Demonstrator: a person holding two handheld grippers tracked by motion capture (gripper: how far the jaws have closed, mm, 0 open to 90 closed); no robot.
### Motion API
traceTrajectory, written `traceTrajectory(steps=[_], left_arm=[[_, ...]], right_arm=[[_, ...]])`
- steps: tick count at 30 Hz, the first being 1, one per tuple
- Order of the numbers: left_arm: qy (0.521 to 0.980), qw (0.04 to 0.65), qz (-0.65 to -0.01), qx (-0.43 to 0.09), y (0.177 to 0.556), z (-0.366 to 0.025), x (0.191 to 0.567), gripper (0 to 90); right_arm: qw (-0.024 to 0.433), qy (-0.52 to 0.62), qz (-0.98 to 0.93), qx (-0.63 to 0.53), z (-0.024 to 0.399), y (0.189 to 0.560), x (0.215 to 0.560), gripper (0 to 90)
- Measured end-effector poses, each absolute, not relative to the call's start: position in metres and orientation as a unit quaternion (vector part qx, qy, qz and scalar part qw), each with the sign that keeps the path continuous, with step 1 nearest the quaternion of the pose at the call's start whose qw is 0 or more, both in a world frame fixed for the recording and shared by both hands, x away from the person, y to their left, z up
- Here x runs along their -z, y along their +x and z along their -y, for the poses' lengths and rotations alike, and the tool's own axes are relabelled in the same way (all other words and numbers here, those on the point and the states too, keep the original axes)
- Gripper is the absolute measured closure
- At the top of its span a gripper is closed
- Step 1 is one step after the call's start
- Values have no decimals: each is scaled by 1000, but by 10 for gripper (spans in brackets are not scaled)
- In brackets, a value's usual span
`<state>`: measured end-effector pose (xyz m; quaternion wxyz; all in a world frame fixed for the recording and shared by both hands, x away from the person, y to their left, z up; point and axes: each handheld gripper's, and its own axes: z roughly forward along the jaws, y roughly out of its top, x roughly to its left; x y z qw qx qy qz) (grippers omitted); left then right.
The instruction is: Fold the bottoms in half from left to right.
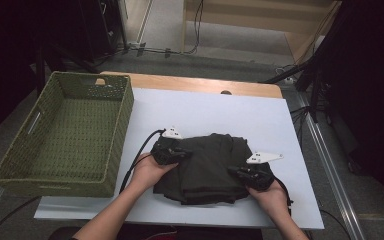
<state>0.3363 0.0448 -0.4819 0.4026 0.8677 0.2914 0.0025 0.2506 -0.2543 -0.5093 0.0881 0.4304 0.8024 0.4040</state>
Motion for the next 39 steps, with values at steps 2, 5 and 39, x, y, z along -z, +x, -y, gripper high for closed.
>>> traceTrajectory(steps=[2, 5, 39], left_arm=[[869, 401, -288, -11, 335, -43, 486, 900], [867, 406, -289, -17, 334, -42, 492, 900], [853, 415, -315, -38, 320, -76, 454, 367]], right_arm=[[89, 428, -804, -404, 254, 250, 511, 878], [89, 426, -806, -402, 254, 251, 514, 878], [127, 444, -771, -439, 278, 252, 483, 383]])
